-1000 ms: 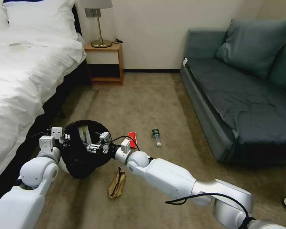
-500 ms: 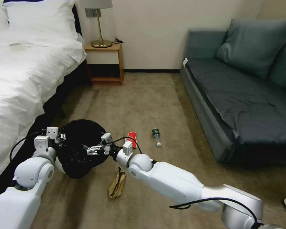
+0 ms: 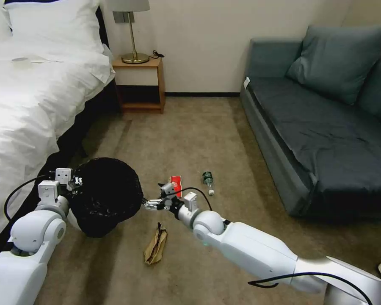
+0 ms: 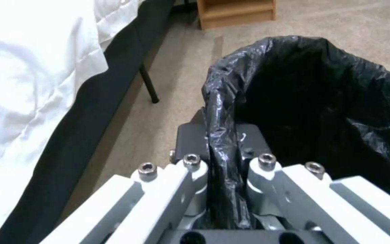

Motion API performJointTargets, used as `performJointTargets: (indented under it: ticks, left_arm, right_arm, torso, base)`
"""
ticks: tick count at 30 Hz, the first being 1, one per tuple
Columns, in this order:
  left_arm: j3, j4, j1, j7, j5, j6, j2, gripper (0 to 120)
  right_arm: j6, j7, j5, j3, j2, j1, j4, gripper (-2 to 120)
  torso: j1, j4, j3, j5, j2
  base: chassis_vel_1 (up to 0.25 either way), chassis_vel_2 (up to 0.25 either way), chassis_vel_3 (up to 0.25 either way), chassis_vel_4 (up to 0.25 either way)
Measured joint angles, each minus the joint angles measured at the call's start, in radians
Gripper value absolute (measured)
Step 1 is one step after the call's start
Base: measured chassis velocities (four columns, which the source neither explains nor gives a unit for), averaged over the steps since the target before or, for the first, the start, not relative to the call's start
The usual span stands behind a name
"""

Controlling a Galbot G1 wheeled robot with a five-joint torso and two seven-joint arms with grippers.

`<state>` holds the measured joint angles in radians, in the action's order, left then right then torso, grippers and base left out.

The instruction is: Pick up the trash bin, then pick up the garbage on the floor and place it into the trash bin.

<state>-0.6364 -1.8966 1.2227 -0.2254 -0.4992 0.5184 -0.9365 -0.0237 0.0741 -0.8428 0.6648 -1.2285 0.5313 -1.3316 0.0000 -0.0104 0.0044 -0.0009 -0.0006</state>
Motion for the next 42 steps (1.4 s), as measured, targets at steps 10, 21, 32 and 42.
performJointTargets:
  ticks: [10,21,32,42]
  left_arm:
    - [-0.019,-0.011,0.015,-0.001,0.004,0.001,-0.010,5]
    - [-0.021,-0.012,0.026,0.014,0.037,-0.011,-0.049,5]
    - [-0.016,-0.010,0.028,0.025,0.059,-0.019,-0.074,5]
    - [-0.016,-0.014,0.036,0.033,0.059,-0.026,-0.065,5]
  right_arm:
    - [0.000,-0.014,0.056,0.001,-0.032,0.072,0.124,100]
    - [-0.018,-0.036,0.102,0.000,-0.067,0.141,0.227,100]
    - [-0.055,-0.065,0.139,0.023,-0.114,0.177,0.329,100]
    - [-0.072,-0.076,0.150,0.025,-0.145,0.186,0.371,100]
  torso:
    - [0.000,0.0000,0.000,-0.0001,0.000]
    - [0.000,0.0000,0.000,-0.0001,0.000]
    - [0.000,0.0000,0.000,-0.0001,0.000]
    - [0.000,0.0000,0.000,-0.0002,0.000]
  base:
    - [0.000,0.000,0.000,0.000]
    - [0.000,0.000,0.000,0.000]
    - [0.000,0.000,0.000,0.000]
    - [0.000,0.000,0.000,0.000]
